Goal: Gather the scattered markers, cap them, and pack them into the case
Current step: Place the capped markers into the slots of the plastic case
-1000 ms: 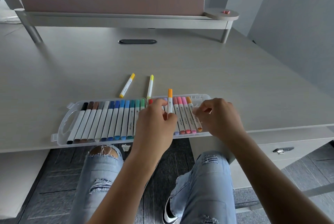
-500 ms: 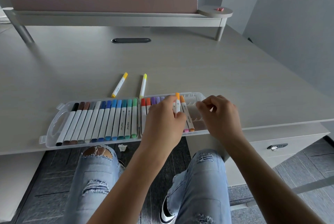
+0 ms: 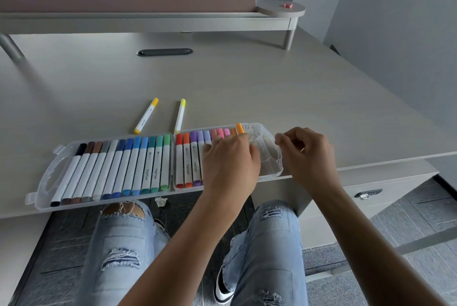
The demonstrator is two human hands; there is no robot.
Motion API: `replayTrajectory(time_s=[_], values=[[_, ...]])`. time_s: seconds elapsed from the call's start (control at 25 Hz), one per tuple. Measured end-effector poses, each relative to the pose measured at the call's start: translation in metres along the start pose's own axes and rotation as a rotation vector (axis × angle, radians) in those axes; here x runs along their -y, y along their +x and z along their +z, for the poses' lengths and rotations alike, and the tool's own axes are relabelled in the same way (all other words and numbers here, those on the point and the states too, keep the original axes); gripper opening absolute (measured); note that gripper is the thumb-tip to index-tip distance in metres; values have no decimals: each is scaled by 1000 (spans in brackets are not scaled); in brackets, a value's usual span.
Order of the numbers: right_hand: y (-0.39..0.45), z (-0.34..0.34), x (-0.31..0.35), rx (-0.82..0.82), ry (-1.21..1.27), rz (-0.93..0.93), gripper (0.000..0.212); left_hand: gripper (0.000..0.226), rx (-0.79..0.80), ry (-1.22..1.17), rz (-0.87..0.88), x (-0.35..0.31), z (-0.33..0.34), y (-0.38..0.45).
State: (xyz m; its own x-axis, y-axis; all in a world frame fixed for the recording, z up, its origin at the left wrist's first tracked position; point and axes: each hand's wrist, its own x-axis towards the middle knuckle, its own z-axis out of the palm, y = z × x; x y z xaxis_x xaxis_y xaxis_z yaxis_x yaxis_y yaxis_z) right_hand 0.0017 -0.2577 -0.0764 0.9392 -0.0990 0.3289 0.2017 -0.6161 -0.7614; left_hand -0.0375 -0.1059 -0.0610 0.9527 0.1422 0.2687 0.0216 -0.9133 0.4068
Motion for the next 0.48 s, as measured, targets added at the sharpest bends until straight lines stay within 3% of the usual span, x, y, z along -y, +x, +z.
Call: replayTrajectory(time_s=[0.48], values=[[19,5,26,64,103,49,24,44,114,287,61,6,3,-5]])
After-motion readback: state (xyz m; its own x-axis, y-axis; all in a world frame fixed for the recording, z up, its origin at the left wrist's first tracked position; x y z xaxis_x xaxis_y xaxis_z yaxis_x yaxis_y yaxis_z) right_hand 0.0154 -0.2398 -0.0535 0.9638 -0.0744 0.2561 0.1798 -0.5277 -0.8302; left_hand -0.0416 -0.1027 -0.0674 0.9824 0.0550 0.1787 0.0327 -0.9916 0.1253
